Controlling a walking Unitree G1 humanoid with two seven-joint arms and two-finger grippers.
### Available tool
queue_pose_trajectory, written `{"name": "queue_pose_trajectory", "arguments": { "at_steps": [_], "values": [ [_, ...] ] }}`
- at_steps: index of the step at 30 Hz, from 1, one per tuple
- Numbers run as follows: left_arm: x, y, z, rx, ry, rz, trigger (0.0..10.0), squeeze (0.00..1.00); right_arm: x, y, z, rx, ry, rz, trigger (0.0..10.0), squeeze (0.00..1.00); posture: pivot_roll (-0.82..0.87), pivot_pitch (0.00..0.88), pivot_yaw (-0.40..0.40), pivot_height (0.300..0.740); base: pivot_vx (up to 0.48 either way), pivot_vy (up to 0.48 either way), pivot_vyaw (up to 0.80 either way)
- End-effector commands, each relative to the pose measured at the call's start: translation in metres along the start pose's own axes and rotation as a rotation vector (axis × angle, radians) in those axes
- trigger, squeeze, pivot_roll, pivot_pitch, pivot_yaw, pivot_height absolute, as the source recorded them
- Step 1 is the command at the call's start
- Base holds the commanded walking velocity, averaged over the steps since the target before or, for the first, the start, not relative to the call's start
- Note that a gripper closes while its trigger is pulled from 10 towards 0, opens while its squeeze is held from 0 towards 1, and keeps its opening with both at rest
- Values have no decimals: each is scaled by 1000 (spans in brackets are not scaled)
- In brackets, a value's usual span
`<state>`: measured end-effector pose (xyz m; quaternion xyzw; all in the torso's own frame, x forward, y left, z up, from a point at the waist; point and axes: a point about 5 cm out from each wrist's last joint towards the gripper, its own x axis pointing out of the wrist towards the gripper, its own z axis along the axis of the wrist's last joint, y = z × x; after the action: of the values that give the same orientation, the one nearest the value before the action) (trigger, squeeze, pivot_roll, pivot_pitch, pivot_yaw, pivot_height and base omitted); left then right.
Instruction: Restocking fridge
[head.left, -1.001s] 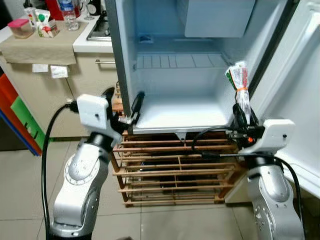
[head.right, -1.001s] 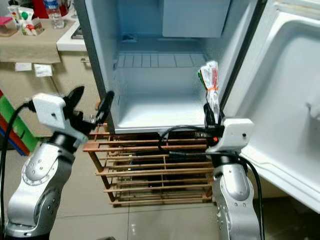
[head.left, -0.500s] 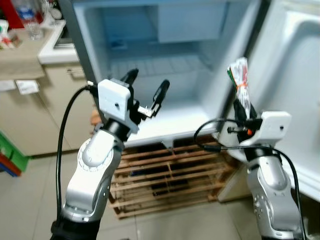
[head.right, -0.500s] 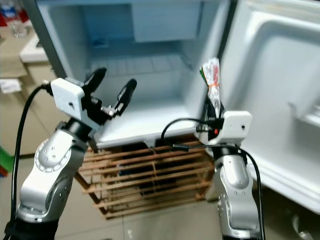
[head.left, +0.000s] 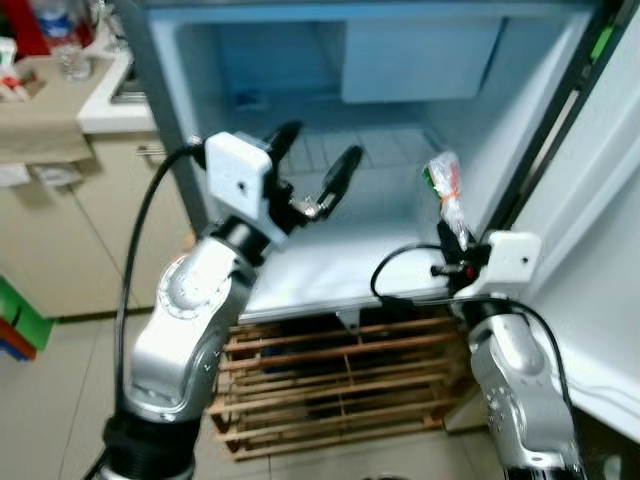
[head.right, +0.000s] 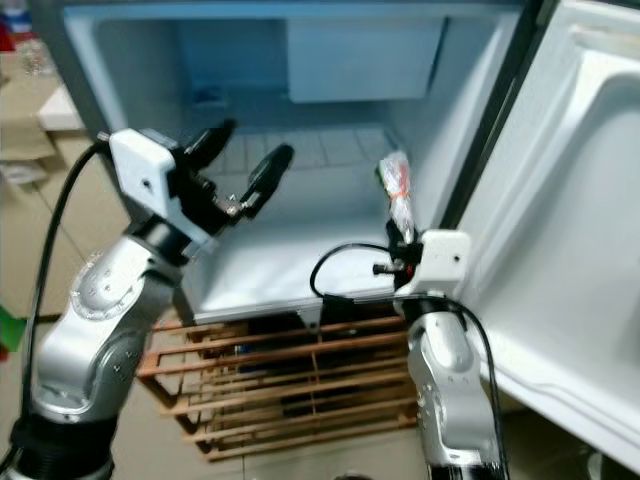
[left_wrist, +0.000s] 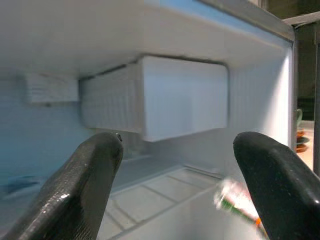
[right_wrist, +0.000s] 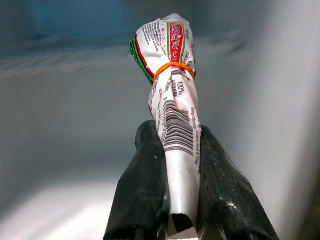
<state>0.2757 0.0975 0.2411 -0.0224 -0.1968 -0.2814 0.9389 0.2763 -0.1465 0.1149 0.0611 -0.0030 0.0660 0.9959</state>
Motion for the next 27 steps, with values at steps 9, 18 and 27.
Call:
{"name": "queue_pose_trajectory", "arguments": {
  "at_steps": [9, 18, 27],
  "values": [
    [-8, -10, -2, -59, 88, -57, 10000, 0, 37, 12, -12, 17, 102, 49, 10000, 0, -20, 85, -9, 740, 0, 0, 0],
    [-35, -31, -9, -67, 168, -159, 10000, 0, 57, 11, -33, 34, 211, 23, 10000, 0, 27, 193, -64, 740, 0, 0, 0],
    [-86, -40, -29, -86, 349, -170, 10000, 0, 78, 22, -25, -62, 171, 26, 10000, 0, 74, 278, -49, 740, 0, 0, 0]
  ]
}}
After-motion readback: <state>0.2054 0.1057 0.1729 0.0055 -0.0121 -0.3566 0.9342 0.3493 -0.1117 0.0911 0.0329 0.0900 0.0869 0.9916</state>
